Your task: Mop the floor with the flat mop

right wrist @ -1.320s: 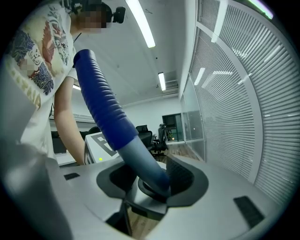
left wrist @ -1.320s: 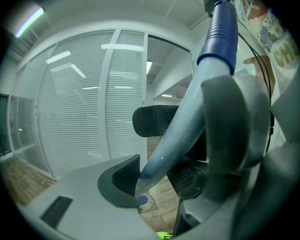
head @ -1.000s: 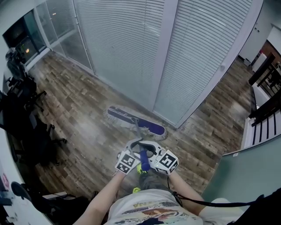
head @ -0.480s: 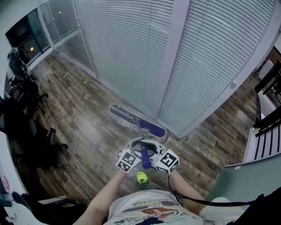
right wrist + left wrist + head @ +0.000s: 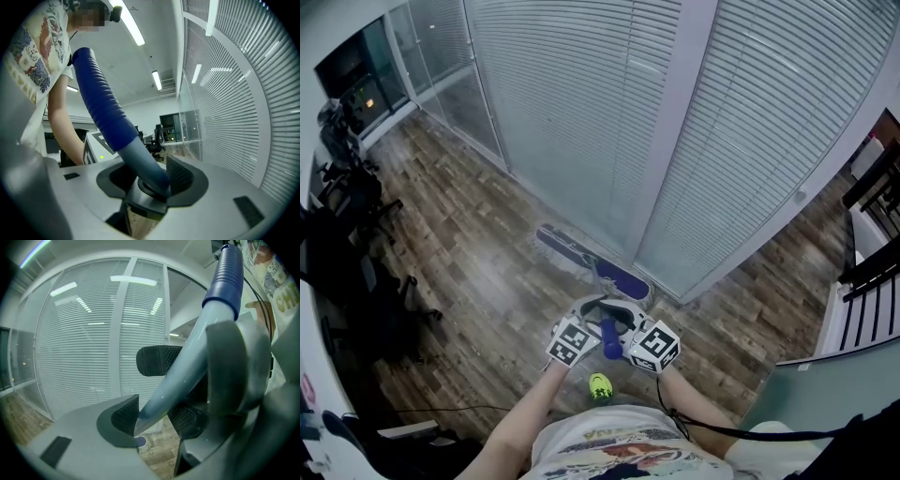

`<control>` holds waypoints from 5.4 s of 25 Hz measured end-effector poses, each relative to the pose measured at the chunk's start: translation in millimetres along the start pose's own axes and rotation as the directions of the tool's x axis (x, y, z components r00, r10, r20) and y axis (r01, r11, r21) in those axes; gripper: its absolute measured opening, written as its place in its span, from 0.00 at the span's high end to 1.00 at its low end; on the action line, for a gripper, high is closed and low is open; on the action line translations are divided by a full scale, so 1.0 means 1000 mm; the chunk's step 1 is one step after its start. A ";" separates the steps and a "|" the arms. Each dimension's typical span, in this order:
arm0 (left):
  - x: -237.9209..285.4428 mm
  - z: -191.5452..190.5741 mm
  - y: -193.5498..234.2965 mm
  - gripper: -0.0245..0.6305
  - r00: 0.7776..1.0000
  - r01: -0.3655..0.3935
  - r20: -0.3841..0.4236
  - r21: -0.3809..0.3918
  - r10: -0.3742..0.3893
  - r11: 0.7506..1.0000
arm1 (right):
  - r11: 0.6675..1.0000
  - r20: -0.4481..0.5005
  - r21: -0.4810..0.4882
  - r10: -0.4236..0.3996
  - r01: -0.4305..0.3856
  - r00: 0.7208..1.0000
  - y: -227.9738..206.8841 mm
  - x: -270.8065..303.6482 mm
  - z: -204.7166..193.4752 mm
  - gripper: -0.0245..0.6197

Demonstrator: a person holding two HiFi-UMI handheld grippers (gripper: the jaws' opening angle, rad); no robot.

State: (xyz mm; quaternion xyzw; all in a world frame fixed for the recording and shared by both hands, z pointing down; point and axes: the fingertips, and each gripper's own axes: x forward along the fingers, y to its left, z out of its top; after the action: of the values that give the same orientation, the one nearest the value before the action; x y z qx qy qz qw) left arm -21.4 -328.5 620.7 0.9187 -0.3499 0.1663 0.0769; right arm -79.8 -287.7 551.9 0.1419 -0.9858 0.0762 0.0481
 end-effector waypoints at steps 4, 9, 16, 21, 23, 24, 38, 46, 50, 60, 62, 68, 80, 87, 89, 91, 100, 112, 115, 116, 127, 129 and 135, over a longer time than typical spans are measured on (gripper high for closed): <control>-0.007 -0.007 -0.009 0.70 1.000 0.007 -0.012 -0.033 -0.007 0.999 | 1.000 -0.019 0.001 -0.010 0.010 1.000 0.011 -0.003 -0.006 0.68; -0.022 -0.018 -0.032 0.68 1.000 -0.004 -0.009 -0.077 0.003 0.997 | 1.000 -0.050 -0.017 -0.001 0.000 0.999 0.038 -0.013 -0.018 0.68; -0.050 -0.030 -0.056 0.68 1.000 -0.026 -0.010 -0.094 0.025 0.995 | 0.999 -0.057 -0.025 0.018 -0.020 0.998 0.077 -0.018 -0.025 0.68; -0.078 -0.041 -0.089 0.68 0.999 -0.041 -0.013 -0.106 0.040 0.993 | 0.999 -0.066 -0.031 0.028 -0.030 0.997 0.120 -0.032 -0.031 0.68; -0.091 -0.048 -0.104 0.68 0.999 -0.043 -0.016 -0.114 0.041 0.993 | 0.999 -0.070 -0.034 0.033 -0.036 0.997 0.140 -0.037 -0.036 0.68; -0.097 -0.054 -0.111 0.68 0.999 -0.045 -0.019 -0.117 0.043 0.992 | 0.999 -0.071 -0.034 0.035 -0.038 0.997 0.150 -0.039 -0.038 0.68; -0.192 -0.109 -0.239 0.67 0.998 -0.056 -0.009 -0.132 0.056 0.990 | 0.998 -0.088 -0.041 0.042 -0.046 0.995 0.307 -0.088 -0.086 0.68; -0.220 -0.118 -0.303 0.67 0.998 -0.040 -0.043 -0.104 0.036 0.994 | 0.999 -0.080 -0.018 0.041 -0.043 0.996 0.364 -0.129 -0.087 0.68; -0.225 -0.124 -0.337 0.67 0.997 -0.035 -0.071 -0.091 0.028 0.995 | 0.999 -0.076 -0.011 0.042 -0.043 0.996 0.386 -0.154 -0.093 0.68; -0.229 -0.121 -0.444 0.67 0.996 -0.066 -0.072 -0.096 0.059 0.993 | 0.997 -0.076 0.000 0.080 -0.080 0.994 0.444 -0.244 -0.112 0.68; -0.229 -0.122 -0.470 0.67 0.995 -0.072 -0.076 -0.090 0.066 0.993 | 0.996 -0.072 0.003 0.085 -0.085 0.994 0.458 -0.266 -0.117 0.68; -0.238 -0.134 -0.544 0.67 0.992 -0.109 -0.072 -0.104 0.102 0.989 | 0.993 -0.080 0.004 0.118 -0.119 0.990 0.507 -0.323 -0.138 0.68; -0.233 -0.135 -0.566 0.67 0.991 -0.124 -0.068 -0.097 0.117 0.988 | 0.990 -0.086 0.004 0.140 -0.140 0.986 0.515 -0.344 -0.143 0.68; -0.219 -0.108 -0.522 0.67 0.991 -0.127 -0.050 -0.049 0.125 0.991 | 0.991 -0.010 0.050 0.126 -0.126 0.992 0.474 -0.321 -0.113 0.67; -0.217 -0.105 -0.507 0.67 0.992 -0.117 -0.050 -0.041 0.115 0.992 | 0.990 -0.018 0.048 0.136 -0.135 0.991 0.464 -0.310 -0.109 0.67; -0.215 -0.104 -0.493 0.67 0.993 -0.102 -0.054 -0.036 0.100 0.994 | 0.989 -0.029 0.043 0.144 -0.143 0.989 0.456 -0.298 -0.105 0.67; -0.213 -0.107 -0.414 0.67 0.997 -0.055 -0.060 -0.048 0.052 0.997 | 0.992 -0.073 0.015 0.123 -0.122 0.990 0.414 -0.229 -0.099 0.67; -0.216 -0.111 -0.316 0.67 0.999 -0.025 -0.040 -0.038 0.024 0.999 | 0.996 -0.070 0.011 0.094 -0.094 0.993 0.366 -0.141 -0.087 0.66; -0.211 -0.110 -0.296 0.67 0.999 -0.023 -0.039 -0.038 0.021 0.999 | 0.995 -0.070 0.003 0.096 -0.096 0.993 0.352 -0.127 -0.085 0.66; -0.208 -0.108 -0.287 0.67 0.999 -0.022 -0.038 -0.035 0.020 0.999 | 0.995 -0.066 0.000 0.095 -0.095 0.993 0.344 -0.121 -0.083 0.66; -0.153 -0.080 -0.172 0.67 0.999 -0.026 -0.049 -0.044 0.023 0.999 | 0.994 -0.034 0.008 0.108 -0.108 0.994 0.233 -0.058 -0.054 0.66; -0.133 -0.070 -0.145 0.67 0.998 -0.032 -0.055 -0.045 0.029 0.998 | 0.993 -0.028 0.013 0.115 -0.115 0.993 0.201 -0.048 -0.047 0.66; -0.103 -0.048 -0.082 0.67 0.998 -0.047 -0.050 -0.054 0.044 0.997 | 0.991 -0.025 0.008 0.132 -0.132 0.991 0.139 -0.015 -0.025 0.66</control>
State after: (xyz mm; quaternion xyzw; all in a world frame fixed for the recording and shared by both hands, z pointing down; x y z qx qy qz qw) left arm -50.5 -192.2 626.1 0.9036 -0.3734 0.1805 0.1071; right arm -103.3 -147.2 555.6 0.0754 -0.9920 0.0843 0.0553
